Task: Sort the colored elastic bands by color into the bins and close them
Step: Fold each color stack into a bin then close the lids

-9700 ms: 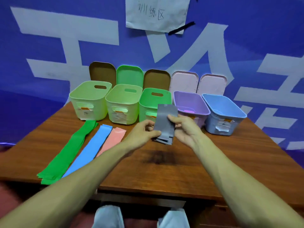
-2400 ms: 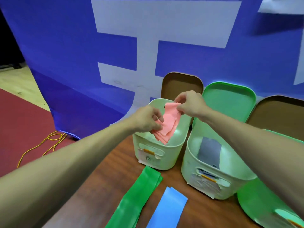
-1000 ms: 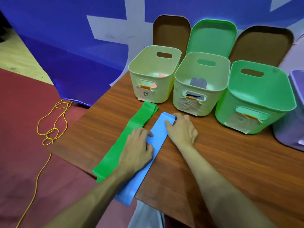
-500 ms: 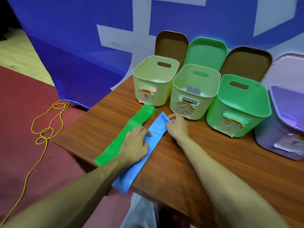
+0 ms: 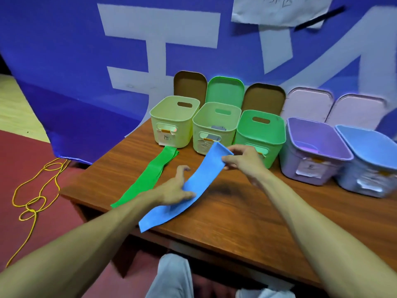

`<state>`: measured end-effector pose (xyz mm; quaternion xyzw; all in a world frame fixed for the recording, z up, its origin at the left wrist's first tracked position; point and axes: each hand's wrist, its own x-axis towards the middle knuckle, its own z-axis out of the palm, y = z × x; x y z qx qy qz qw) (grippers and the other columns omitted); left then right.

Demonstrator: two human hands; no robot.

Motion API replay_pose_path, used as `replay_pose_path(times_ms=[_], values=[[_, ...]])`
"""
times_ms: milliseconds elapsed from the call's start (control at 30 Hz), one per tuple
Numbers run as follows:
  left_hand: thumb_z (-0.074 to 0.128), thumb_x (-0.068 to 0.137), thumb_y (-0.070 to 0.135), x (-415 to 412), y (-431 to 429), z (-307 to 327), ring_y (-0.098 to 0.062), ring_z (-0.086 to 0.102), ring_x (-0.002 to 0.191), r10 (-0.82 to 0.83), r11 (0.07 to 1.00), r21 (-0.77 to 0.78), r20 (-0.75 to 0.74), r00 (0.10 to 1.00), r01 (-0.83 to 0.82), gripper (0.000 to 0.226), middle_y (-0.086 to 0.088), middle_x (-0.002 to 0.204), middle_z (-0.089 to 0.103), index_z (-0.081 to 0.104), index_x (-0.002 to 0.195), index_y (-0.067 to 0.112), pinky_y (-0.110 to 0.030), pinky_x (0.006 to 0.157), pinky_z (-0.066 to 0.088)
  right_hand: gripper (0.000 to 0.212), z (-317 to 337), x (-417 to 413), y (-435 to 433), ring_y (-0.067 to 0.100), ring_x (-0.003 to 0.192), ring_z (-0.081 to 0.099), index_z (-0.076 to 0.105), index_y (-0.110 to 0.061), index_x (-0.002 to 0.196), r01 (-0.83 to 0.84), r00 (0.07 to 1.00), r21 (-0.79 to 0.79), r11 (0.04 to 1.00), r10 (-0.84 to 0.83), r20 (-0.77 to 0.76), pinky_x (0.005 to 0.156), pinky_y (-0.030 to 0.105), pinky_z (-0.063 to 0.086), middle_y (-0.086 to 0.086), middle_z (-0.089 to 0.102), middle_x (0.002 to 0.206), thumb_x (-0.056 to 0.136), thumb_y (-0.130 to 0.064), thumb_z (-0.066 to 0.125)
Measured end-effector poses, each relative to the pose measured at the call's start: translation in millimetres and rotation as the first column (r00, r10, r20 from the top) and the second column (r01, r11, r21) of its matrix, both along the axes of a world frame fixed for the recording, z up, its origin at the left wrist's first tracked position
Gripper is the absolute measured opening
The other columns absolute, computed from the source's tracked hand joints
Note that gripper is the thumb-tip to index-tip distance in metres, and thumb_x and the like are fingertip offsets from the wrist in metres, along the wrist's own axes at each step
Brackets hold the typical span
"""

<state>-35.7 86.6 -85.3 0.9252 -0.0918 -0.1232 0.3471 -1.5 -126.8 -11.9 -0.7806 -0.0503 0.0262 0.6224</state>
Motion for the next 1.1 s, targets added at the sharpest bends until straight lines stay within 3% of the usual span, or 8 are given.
replay_pose_path(times_ms=[67, 167, 233, 433, 667, 767, 933, 1100], values=[[0.064, 0.086, 0.027, -6, -16, 6, -0.013, 0.048, 0.067, 0.004, 0.996, -0.091, -0.042, 0.999, -0.008, 0.052, 0.000, 0.084, 0.047, 0.028, 0.124, 0.026, -0.024, 0.060, 0.040, 0.018, 5, -8, -23, 0.016, 0.054, 0.056, 0.064, 0.000, 0.090, 0.055, 0.998, -0.022, 0.998, -0.055, 0.005, 0.051, 0.020, 0.054, 0.009, 0.061, 0.071, 0.079, 0.013, 0.060], [0.060, 0.088, 0.029, -8, -44, 10, -0.014, 0.052, 0.081, -0.131, 0.991, 0.007, -0.039, 0.991, 0.132, 0.023, 0.006, 0.089, 0.054, 0.049, 0.109, 0.027, -0.027, 0.071, 0.042, 0.019, 4, -18, -59, 0.017, 0.052, 0.055, 0.066, -0.001, 0.087, 0.154, 0.988, -0.063, 0.986, -0.154, 0.002, 0.051, 0.022, 0.054, 0.008, 0.060, 0.067, 0.077, 0.014, 0.060], [0.058, 0.089, 0.028, -10, -68, 11, -0.013, 0.053, 0.084, -0.196, 0.980, 0.031, -0.073, 0.978, 0.198, 0.022, 0.006, 0.092, 0.056, 0.051, 0.109, 0.027, -0.027, 0.073, 0.043, 0.017, -1, -25, -86, 0.017, 0.051, 0.054, 0.066, -0.001, 0.083, 0.229, 0.973, -0.079, 0.970, -0.230, -0.007, 0.050, 0.022, 0.054, 0.009, 0.058, 0.064, 0.076, 0.013, 0.060], [0.063, 0.087, 0.019, -10, -157, 7, -0.010, 0.051, 0.069, -0.292, 0.947, -0.170, -0.091, 0.952, 0.274, 0.026, 0.004, 0.077, 0.055, 0.058, 0.112, 0.016, -0.022, 0.062, 0.041, 0.019, -21, -46, -173, 0.018, 0.054, 0.059, 0.070, -0.009, 0.076, 0.488, 0.868, -0.138, 0.862, -0.496, -0.029, 0.061, 0.032, 0.058, 0.009, 0.063, 0.067, 0.072, 0.008, 0.062], [0.070, 0.083, 0.015, -5, -246, -23, -0.006, 0.040, 0.053, -0.191, 0.923, -0.354, -0.088, 0.978, 0.148, 0.017, 0.008, 0.059, 0.043, 0.058, 0.095, 0.016, -0.022, 0.053, 0.035, 0.020, -20, -61, -231, 0.018, 0.063, 0.061, 0.070, -0.015, 0.081, 0.606, 0.789, -0.185, 0.774, -0.614, 0.018, 0.055, 0.027, 0.053, 0.007, 0.068, 0.078, 0.077, 0.001, 0.060], [0.067, 0.086, 0.019, -5, -261, -26, -0.012, 0.047, 0.062, -0.178, 0.888, -0.451, -0.163, 0.971, 0.087, 0.017, 0.003, 0.065, 0.049, 0.060, 0.101, 0.014, -0.026, 0.059, 0.040, 0.021, -19, -64, -237, 0.018, 0.061, 0.062, 0.069, -0.018, 0.079, 0.588, 0.804, -0.221, 0.778, -0.591, 0.059, 0.057, 0.031, 0.056, 0.003, 0.067, 0.074, 0.076, 0.001, 0.060], [0.056, 0.092, 0.015, -4, -232, -20, -0.012, 0.051, 0.079, -0.311, 0.923, -0.290, -0.172, 0.935, 0.253, 0.030, 0.001, 0.088, 0.058, 0.054, 0.121, 0.013, -0.024, 0.075, 0.043, 0.017, -36, -68, -233, 0.018, 0.058, 0.061, 0.071, -0.016, 0.080, 0.521, 0.843, -0.298, 0.800, -0.537, 0.030, 0.066, 0.040, 0.059, 0.000, 0.066, 0.071, 0.077, -0.003, 0.062], [0.061, 0.088, 0.013, -13, -189, -13, -0.009, 0.057, 0.093, -0.342, 0.934, -0.120, -0.028, 0.939, 0.337, 0.022, 0.006, 0.101, 0.061, 0.066, 0.108, 0.020, -0.016, 0.081, 0.042, 0.021, -44, -77, -213, 0.015, 0.065, 0.061, 0.071, -0.022, 0.082, 0.488, 0.865, -0.384, 0.784, -0.494, 0.089, 0.065, 0.034, 0.055, -0.003, 0.067, 0.073, 0.075, -0.005, 0.061]])
